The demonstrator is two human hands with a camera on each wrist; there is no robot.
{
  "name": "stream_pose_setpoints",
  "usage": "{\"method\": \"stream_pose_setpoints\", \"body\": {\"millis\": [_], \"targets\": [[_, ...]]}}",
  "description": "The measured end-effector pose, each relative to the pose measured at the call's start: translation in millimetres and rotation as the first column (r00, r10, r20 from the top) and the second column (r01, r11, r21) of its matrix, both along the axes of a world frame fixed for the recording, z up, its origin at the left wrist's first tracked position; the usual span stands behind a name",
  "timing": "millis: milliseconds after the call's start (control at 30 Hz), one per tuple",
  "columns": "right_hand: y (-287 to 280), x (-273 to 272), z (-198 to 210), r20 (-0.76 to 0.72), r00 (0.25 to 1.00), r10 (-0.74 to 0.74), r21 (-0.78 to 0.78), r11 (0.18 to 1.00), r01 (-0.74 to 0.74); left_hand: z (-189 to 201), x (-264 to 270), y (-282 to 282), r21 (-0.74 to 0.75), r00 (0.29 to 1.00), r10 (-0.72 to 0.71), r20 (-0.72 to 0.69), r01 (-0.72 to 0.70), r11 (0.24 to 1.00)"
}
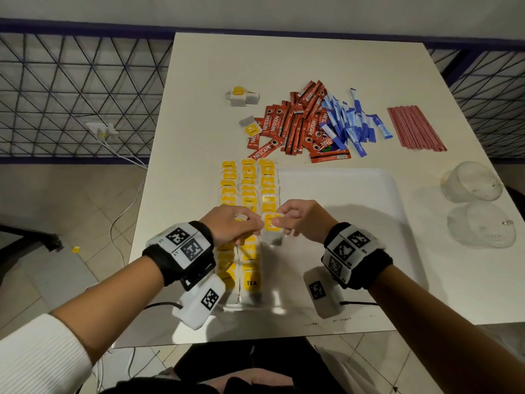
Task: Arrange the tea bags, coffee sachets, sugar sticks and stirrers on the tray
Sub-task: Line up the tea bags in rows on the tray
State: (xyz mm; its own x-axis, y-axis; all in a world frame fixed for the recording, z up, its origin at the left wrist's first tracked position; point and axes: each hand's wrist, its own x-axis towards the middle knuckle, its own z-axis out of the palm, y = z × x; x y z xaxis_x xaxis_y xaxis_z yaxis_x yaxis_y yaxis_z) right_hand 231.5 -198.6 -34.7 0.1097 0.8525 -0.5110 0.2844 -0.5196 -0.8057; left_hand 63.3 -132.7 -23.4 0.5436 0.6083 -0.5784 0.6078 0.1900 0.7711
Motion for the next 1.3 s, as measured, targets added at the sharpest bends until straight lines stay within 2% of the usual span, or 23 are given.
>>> {"method": "stream_pose_setpoints", "body": {"millis": [133, 200, 300, 600, 900, 1133, 1300], "targets": [[-3.8, -3.0, -3.7, -0.049, 0.998, 0.046, -0.090, 0.995, -0.051, -0.9, -3.2, 4.7, 0.080, 0.999, 0.031, -0.036, -0.028, 0.996], [-4.7, -3.6, -6.7, -0.068, 0.997, 0.019, -0.072, 0.997, -0.024, -0.1, -3.9, 6.4, 0.092, 0.998, 0.050, -0.034, -0.047, 0.995], [-5.6, -2.9, -13.1, 0.013, 1.000, -0.018, 0.005, 1.000, 0.018, 1.4, -3.8, 6.8, 0.110, 0.999, 0.044, -0.030, -0.040, 0.993], [-5.1, -3.2, -17.2, 0.032, 0.999, -0.010, 0.007, 1.000, 0.010, -2.5, -2.5, 7.9, 0.160, 0.999, -0.006, -0.034, 0.011, 0.987], [4.8, 0.3, -26.4, 0.122, 0.986, -0.112, 0.047, 0.993, 0.107, 7.9, 8.0, 10.8, 0.254, 0.971, -0.057, -0.234, 0.118, 0.960], [12.0, 1.5, -28.2, 0.233, 0.970, -0.063, -0.015, 0.998, 0.068, 9.9, 19.2, 8.1, 0.239, 0.912, -0.182, -0.366, 0.282, 0.929], [3.7, 0.3, -27.6, 0.203, 0.974, -0.101, 0.035, 0.995, 0.096, 9.5, 25.3, 10.6, 0.255, 0.888, -0.182, -0.423, 0.309, 0.916]]}}
